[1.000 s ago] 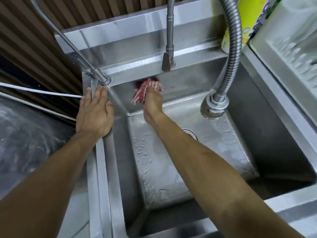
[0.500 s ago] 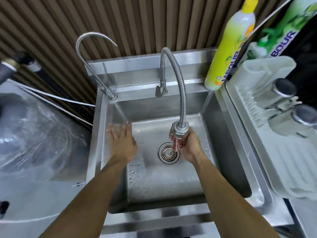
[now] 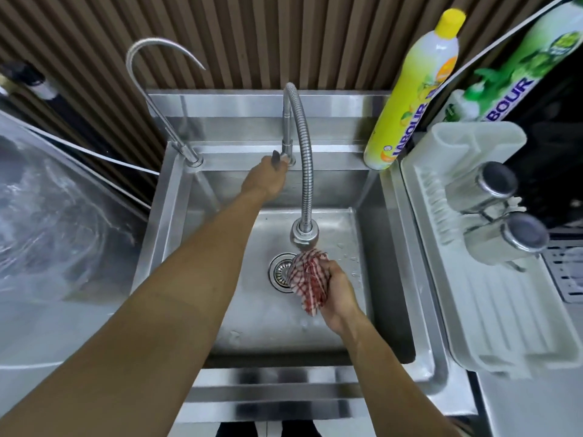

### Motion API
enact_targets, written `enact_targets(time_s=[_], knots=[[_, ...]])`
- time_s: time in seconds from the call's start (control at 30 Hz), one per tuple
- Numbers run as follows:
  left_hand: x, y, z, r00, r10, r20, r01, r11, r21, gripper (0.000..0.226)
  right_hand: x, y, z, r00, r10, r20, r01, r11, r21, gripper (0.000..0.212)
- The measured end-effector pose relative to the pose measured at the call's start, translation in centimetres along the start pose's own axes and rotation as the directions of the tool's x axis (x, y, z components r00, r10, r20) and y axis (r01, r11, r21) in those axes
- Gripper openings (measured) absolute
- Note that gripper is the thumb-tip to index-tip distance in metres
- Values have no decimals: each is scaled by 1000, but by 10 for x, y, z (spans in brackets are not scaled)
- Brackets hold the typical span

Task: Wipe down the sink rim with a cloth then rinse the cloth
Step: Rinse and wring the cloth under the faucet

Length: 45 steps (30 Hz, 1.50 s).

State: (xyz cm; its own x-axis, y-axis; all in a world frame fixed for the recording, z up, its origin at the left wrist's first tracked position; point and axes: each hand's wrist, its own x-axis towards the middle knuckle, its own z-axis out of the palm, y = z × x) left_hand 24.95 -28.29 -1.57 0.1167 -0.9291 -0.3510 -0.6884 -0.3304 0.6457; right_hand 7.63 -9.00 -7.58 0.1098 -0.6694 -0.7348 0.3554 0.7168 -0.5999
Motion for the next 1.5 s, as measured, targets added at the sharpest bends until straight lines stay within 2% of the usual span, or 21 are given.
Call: enact_targets(time_s=[0.07, 0.17, 0.27, 0.37, 0.47, 0.57, 0.63, 0.73, 0.77, 0.83, 0.9, 1.0, 1.1, 1.2, 1.33, 1.43, 1.5], knots=[[10, 0, 7, 1000, 0, -31, 0, 1000, -15, 57, 0, -1, -6, 1000, 12, -7, -12, 999, 29, 45], [9, 0, 9, 993, -113, -17, 105, 959, -265, 58, 5, -1, -1, 1000, 15, -17, -14, 998, 59, 47], [10, 2, 3, 970, -230, 79, 239, 847, -475, 52, 11, 2, 7, 1000, 11, -9, -11, 999, 42, 49], [15, 1, -4, 923, -299, 240, 383, 682, -623, 53, 12, -2, 10, 1000, 11, 10, -11, 999, 50, 48], [13, 0, -4, 912, -310, 268, 409, 645, -646, 52, 16, 3, 8, 1000, 18, 14, -20, 995, 100, 49], [-8, -10, 8, 949, -216, 231, 313, 750, -582, 65, 17, 9, 11, 998, 42, 40, -48, 988, 150, 54], [-31, -28, 31, 926, -156, 343, 319, 809, -494, 72, 17, 8, 15, 998, 47, 43, -52, 990, 128, 55], [-70, -66, 68, 828, -119, 549, 359, 864, -354, 59, 19, 1, 25, 998, 49, 28, -50, 998, 43, 52], [-81, -75, 76, 790, -106, 604, 407, 827, -387, 56, 20, -4, 29, 999, 48, 14, -48, 999, 15, 50], [-98, -87, 81, 735, -118, 667, 550, 679, -486, 60, 22, -12, 35, 999, 36, -24, -37, 998, -46, 46], [-106, -93, 76, 740, -138, 659, 593, 598, -540, 61, 24, -19, 38, 998, 34, -51, -39, 994, -104, 43], [-110, -94, 62, 809, -145, 569, 514, 643, -568, 57, 25, -28, 40, 997, 29, -70, -40, 986, -163, 34], [-107, -91, 53, 885, -174, 432, 430, 663, -613, 38, 26, -33, 41, 997, -3, -75, -12, 981, -192, 33], [-108, -85, 46, 917, -214, 336, 387, 681, -622, 34, 22, -37, 44, 995, -49, -90, 21, 957, -288, 50], [-105, -81, 42, 925, -214, 313, 373, 664, -649, 27, 25, -37, 45, 991, -87, -100, 36, 903, -428, 66], [-103, -78, 38, 935, -193, 299, 348, 667, -658, 27, 26, -39, 41, 991, -91, -96, 43, 908, -417, 56], [-100, -79, 37, 936, -206, 287, 349, 654, -671, 24, 25, -40, 36, 993, -59, -99, 23, 943, -331, 37]])
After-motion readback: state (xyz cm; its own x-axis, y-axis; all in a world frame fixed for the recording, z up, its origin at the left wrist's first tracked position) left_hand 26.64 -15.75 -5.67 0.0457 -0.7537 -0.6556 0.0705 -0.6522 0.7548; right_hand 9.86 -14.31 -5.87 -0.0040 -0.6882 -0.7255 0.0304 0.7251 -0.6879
